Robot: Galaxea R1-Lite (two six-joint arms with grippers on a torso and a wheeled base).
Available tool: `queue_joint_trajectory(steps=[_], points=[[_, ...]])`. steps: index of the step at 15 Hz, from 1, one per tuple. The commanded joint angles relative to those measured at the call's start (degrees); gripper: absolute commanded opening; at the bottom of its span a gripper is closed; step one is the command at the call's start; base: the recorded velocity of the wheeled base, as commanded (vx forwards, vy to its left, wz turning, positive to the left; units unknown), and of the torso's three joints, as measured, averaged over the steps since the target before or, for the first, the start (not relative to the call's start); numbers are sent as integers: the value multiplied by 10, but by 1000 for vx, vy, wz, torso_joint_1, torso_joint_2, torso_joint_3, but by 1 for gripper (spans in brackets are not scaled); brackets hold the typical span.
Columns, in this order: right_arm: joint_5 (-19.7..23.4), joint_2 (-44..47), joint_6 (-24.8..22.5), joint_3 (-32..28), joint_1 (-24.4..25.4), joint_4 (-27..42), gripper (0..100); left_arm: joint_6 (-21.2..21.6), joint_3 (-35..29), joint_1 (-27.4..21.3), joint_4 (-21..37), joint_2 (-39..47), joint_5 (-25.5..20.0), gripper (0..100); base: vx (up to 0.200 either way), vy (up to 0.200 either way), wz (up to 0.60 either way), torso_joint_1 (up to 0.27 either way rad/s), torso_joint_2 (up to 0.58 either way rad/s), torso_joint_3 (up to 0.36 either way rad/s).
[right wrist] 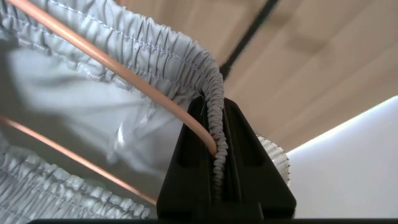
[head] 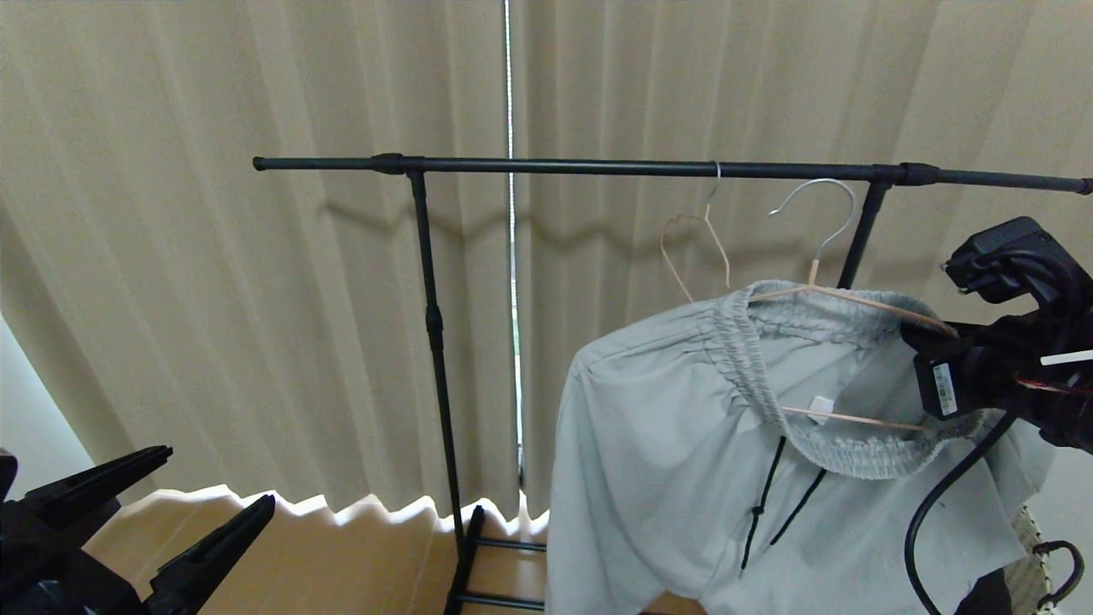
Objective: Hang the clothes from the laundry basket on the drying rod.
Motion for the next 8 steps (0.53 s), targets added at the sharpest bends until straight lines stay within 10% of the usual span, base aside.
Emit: queue_joint_trajectory(steps=[1,8], points=[[0,2,0,0,0,0,0,-1,-1,0,0,1,0,100,0,200,0,-2,2,7],[0,5,1,-1,1,-1,0,-3,-1,0,1,1,0,100,0,0,0,0,0,0]])
